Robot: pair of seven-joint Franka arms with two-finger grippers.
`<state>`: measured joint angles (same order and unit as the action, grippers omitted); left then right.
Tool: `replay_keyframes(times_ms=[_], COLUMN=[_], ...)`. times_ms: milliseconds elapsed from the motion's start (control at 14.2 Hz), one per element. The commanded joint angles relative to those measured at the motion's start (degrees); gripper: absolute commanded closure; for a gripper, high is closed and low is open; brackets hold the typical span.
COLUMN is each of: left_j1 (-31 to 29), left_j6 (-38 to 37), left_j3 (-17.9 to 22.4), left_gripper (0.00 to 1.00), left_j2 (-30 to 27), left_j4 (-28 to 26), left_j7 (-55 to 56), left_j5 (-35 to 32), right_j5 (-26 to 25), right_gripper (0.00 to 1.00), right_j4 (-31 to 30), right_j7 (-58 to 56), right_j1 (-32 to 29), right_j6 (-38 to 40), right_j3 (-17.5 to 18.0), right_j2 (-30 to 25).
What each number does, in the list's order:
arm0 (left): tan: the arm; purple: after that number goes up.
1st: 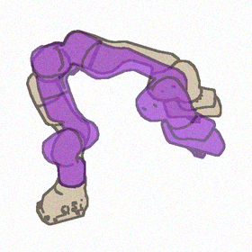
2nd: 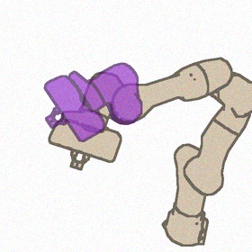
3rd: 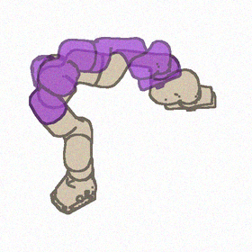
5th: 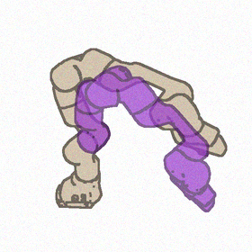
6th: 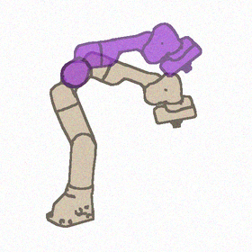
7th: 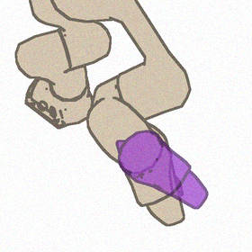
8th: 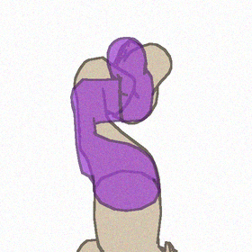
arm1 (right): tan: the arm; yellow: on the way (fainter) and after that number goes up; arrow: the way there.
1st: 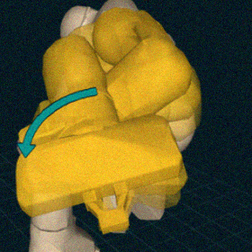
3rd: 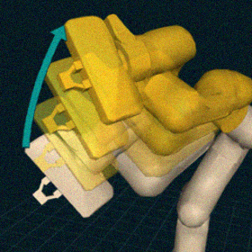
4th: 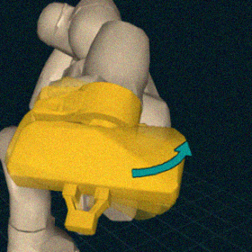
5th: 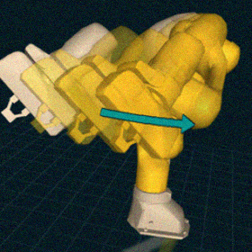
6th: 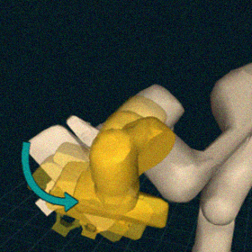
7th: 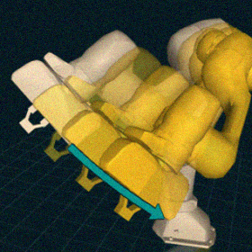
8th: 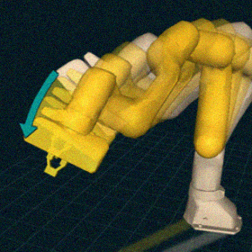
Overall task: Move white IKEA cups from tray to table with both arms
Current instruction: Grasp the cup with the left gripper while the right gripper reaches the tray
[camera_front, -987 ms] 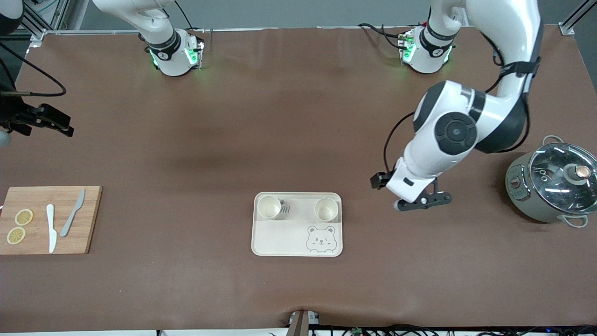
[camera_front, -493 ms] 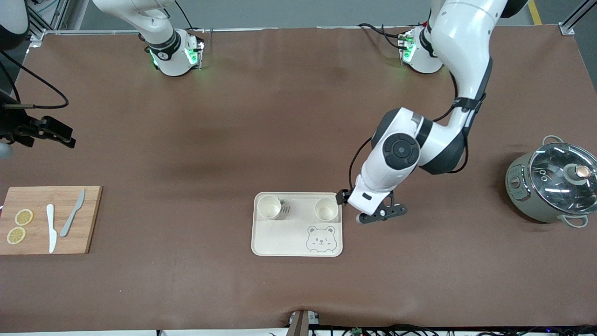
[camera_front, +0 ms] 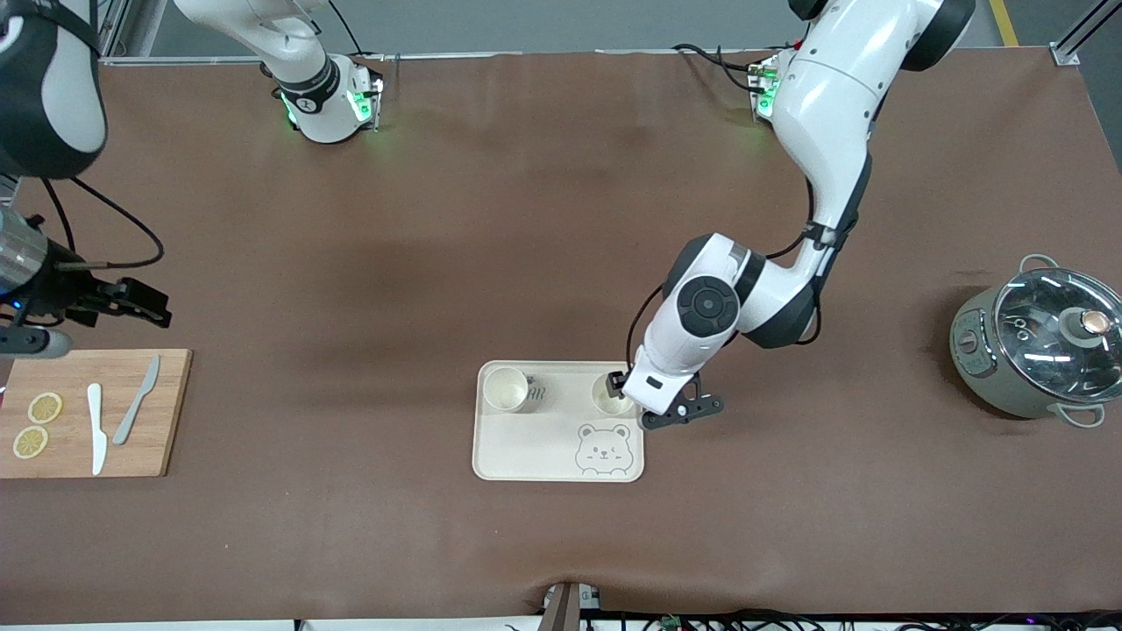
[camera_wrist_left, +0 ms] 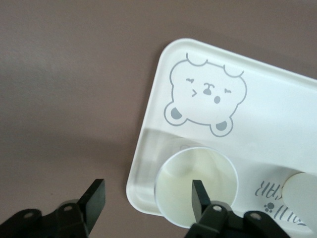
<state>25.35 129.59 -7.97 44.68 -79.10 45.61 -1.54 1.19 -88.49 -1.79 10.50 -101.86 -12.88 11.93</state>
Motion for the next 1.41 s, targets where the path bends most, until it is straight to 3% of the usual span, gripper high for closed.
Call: replay_keyframes(times_ms=[0,211,423,493,775,1057,1339], left_j1=[1.5,1.6,1.6,1.9,1.6,0.4,-3.4], left_j6=[0.5,1.8,2.0,2.0,2.0,0.3,-8.7], left_j3=[0.5,0.6,0.6,0.6,0.9,1.2,1.0], left_gripper=[0.31,0.53,0.92,1.00,1.00,1.00,1.00], left_j2=[2.0,3.4,3.4,3.4,2.2,-2.4,-9.2], left_j4=[1.7,1.7,1.7,1.7,1.8,1.7,1.2], left_j7=[1.5,1.4,1.3,1.4,1.2,0.9,0.8], left_j5=[-0.9,-1.0,-1.0,-1.0,-1.1,-1.5,-1.5], right_j5=[2.3,2.5,2.2,2.2,3.5,13.3,16.3], right_gripper=[0.00,0.00,0.00,0.00,0.00,0.00,0.00], right_j4=[1.4,1.5,1.6,1.6,1.5,1.2,1.1], right_j7=[-1.4,-4.2,-4.3,-4.4,-4.2,-3.6,0.3], right_j1=[-0.5,-0.5,-0.4,-0.3,0.6,4.3,8.0], right_j6=[-2.9,-6.7,-7.0,-8.3,-13.4,-14.3,-16.3], right_j3=[0.0,0.0,0.0,0.0,0.3,0.2,0.3], right_j2=[4.1,7.7,9.3,9.6,14.8,18.7,21.5])
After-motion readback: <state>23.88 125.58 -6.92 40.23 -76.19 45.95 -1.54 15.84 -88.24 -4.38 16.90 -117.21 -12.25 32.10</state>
